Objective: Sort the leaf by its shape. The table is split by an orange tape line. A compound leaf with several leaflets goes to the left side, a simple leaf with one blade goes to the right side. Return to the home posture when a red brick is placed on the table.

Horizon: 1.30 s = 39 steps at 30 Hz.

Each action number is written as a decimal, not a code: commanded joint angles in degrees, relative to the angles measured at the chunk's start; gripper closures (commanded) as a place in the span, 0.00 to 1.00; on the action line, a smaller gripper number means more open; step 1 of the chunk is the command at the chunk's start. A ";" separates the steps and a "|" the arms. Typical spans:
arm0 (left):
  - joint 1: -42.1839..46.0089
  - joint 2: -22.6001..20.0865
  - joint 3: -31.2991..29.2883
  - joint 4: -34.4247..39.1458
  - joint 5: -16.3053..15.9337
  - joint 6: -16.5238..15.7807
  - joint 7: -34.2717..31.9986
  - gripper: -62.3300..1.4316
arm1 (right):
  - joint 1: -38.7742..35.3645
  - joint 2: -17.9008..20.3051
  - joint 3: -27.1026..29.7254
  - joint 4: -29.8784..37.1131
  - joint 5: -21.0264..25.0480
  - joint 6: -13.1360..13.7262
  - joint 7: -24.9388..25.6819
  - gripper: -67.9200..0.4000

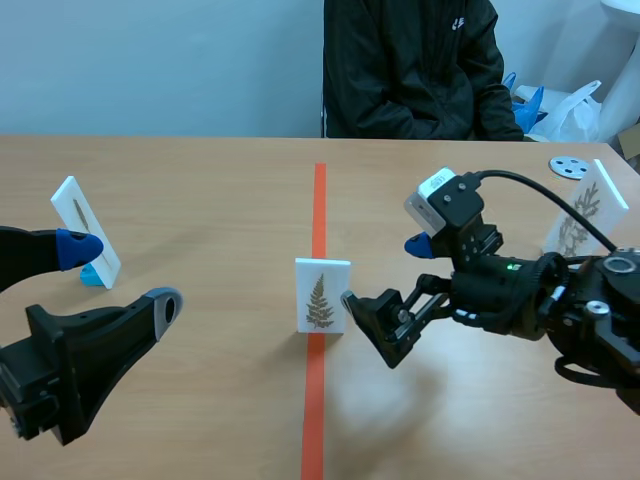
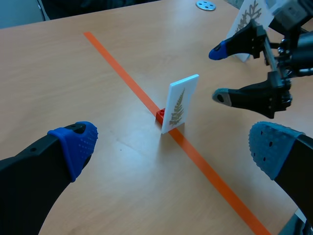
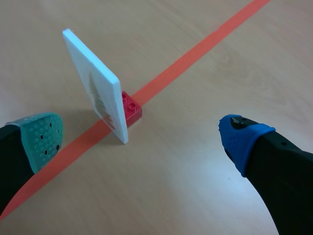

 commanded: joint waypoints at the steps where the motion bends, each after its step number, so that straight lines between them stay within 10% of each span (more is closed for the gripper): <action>1: -0.33 -0.31 -0.07 0.20 -0.55 0.11 -1.25 0.00 | 2.05 -1.05 -0.79 -0.79 -0.15 -0.04 2.34 0.00; 12: -0.33 -0.31 -0.28 0.20 0.72 0.33 -2.10 0.00 | 6.64 -6.60 -7.06 -10.19 -5.03 -1.92 5.53 0.00; 30: -0.33 -0.31 -0.28 0.20 0.72 0.33 -2.34 0.00 | 6.58 -7.80 -9.09 -12.52 -9.07 -4.55 6.12 0.61; 39: -0.33 -0.31 -0.28 0.20 0.70 0.33 -2.78 0.00 | 6.58 -7.80 -9.09 -12.52 -9.07 -4.76 6.14 0.75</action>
